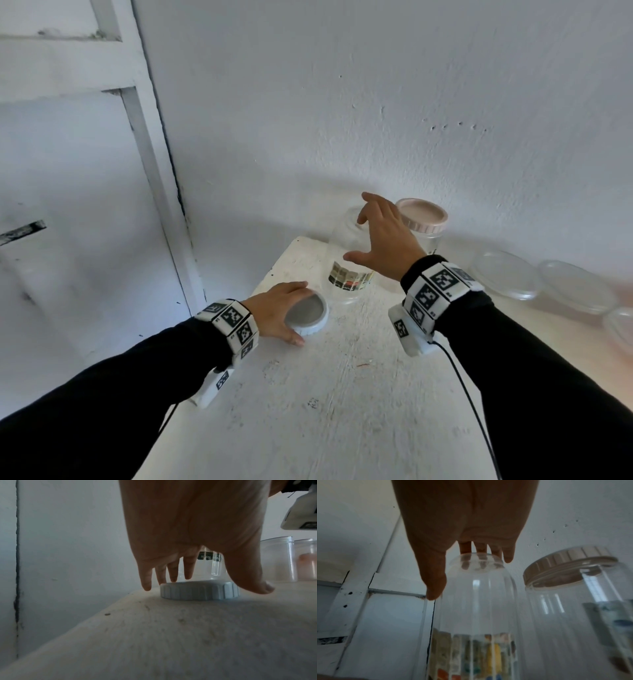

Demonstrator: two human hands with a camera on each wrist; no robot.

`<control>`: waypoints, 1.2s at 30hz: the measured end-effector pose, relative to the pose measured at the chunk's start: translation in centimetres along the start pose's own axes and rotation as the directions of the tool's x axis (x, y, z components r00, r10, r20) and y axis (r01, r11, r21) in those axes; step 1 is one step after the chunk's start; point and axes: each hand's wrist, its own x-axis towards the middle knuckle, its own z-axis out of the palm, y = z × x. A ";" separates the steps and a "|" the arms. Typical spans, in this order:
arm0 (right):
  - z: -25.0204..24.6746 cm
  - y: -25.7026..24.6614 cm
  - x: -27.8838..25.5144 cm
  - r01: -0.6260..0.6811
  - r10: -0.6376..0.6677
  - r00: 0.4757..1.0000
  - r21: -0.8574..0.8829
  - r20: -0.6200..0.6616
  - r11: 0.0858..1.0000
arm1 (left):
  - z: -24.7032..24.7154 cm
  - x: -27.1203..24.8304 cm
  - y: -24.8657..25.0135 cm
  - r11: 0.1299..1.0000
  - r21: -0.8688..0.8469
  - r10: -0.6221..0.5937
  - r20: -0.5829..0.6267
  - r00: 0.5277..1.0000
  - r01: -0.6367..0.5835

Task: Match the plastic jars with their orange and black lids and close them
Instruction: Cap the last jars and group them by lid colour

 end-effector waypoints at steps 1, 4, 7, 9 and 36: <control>-0.2 0.0 -0.1 -0.008 0.008 1.000 0.011 0.007 1.000 | -0.1 0.1 0.0 1.000 0.000 0.000 0.001 1.000 0.000; -0.9 0.1 -0.8 -0.008 0.009 0.999 -0.019 0.042 1.000 | -0.1 0.1 0.0 1.000 0.021 0.000 0.003 1.000 0.000; -1.6 0.4 -1.8 0.009 0.012 0.992 -0.163 0.127 0.987 | 0.0 0.1 0.0 0.998 0.061 0.001 0.008 1.000 -0.002; -2.0 0.6 -2.7 0.008 0.027 0.988 -0.224 0.153 0.975 | 0.0 0.2 0.1 0.997 0.078 0.002 0.003 1.000 -0.002; 0.7 7.3 -15.7 -0.488 0.493 0.869 0.262 0.052 0.832 | 0.1 0.3 0.7 0.999 -0.004 0.033 -0.174 0.984 -0.034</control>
